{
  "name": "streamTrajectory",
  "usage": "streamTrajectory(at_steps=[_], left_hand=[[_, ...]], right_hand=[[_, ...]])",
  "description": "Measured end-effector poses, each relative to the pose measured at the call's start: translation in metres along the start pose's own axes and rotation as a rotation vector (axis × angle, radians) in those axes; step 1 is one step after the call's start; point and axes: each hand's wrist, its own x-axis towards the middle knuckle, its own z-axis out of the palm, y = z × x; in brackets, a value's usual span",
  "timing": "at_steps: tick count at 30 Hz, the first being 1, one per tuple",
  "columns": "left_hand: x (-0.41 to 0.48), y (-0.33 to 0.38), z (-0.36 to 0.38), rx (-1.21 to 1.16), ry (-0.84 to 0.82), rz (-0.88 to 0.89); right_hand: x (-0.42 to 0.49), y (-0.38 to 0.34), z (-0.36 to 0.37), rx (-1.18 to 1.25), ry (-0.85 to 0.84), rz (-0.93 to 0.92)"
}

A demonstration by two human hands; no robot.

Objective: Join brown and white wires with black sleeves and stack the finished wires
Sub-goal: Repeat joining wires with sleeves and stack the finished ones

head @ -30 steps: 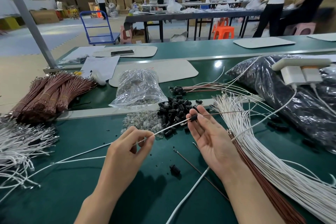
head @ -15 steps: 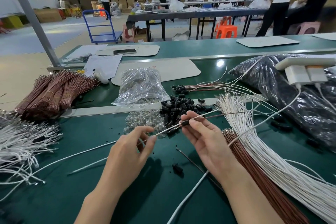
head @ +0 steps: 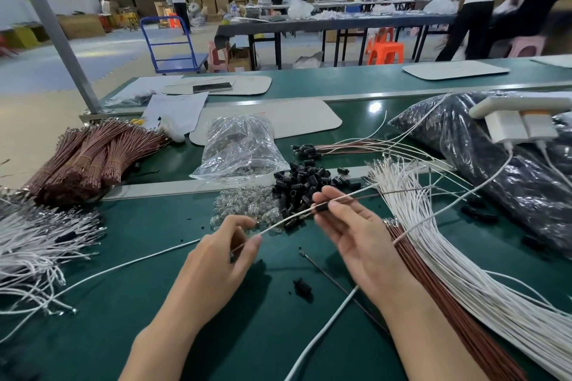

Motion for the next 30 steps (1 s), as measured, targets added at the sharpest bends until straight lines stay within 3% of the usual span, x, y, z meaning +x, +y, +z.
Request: streamTrajectory(at_steps=[3, 11, 17, 26, 30], left_hand=[[0.000, -0.005, 0.000, -0.009, 0.011, -0.031], [0.000, 0.012, 0.015, -0.032, 0.033, 0.055], [0.001, -0.002, 0.004, -0.078, 0.055, -0.002], [0.001, 0.018, 0.022, -0.248, 0.098, -0.003], [0.002, 0.015, 0.018, -0.318, 0.097, -0.063]], right_hand=[[0.002, -0.007, -0.008, 0.035, 0.032, -0.014], [-0.003, 0.027, 0.016, -0.175, -0.127, 0.086], [0.001, 0.000, 0.001, -0.026, -0.003, -0.015], [-0.002, 0.030, 0.015, -0.156, -0.140, 0.067], [0.002, 0.019, 0.009, -0.077, -0.060, 0.016]])
